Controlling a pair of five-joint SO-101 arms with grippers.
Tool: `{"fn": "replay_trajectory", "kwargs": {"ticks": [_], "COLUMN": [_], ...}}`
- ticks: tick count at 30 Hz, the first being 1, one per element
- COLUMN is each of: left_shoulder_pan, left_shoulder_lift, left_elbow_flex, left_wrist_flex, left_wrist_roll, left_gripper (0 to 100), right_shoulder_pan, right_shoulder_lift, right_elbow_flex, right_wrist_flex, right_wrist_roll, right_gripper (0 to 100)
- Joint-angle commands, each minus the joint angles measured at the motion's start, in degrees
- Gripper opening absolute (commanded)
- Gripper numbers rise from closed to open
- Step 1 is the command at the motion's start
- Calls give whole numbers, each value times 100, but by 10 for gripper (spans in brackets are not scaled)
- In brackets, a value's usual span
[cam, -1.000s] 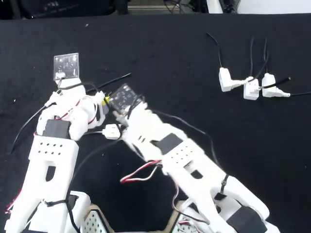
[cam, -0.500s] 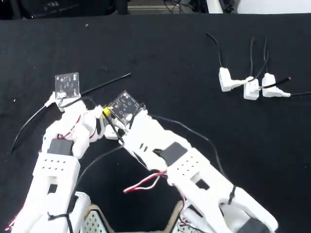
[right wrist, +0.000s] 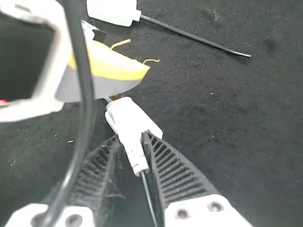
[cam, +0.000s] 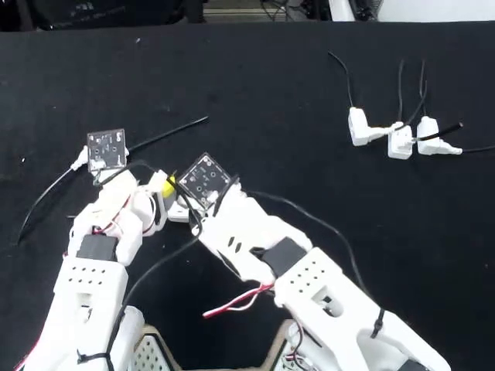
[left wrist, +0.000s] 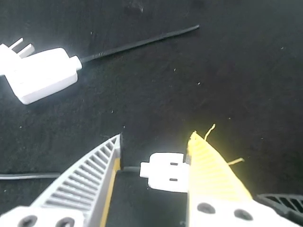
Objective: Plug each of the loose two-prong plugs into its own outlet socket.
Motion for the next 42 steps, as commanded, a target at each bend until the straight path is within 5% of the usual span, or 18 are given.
{"fn": "replay_trajectory", "kwargs": {"ticks": [1,15,23,31,35,42], "left_shoulder_pan": [84,92,171,-101,-338,-444], "left_shoulder_lift": [-53,-26,9,-53,-53,-53], "left_elbow_flex": [110,171,-13,-48,-119,40], "left_wrist_flex": [-26,-44,-484,-422,299,914], "left_wrist_roll": [70,440,440,448,431,396], "left_gripper": [223,223,223,223,223,223], "right_shoulder_pan": [-35,-70,-229,862,1662,1846], "right_shoulder_lift": [-295,-312,-312,-312,-312,-268], "right_elbow_flex": [66,189,558,523,523,558], "right_wrist_flex": [-668,-826,-809,18,580,1055], "right_wrist_roll": [-343,-343,554,580,976,1503], "right_gripper": [11,11,11,11,11,11]}}
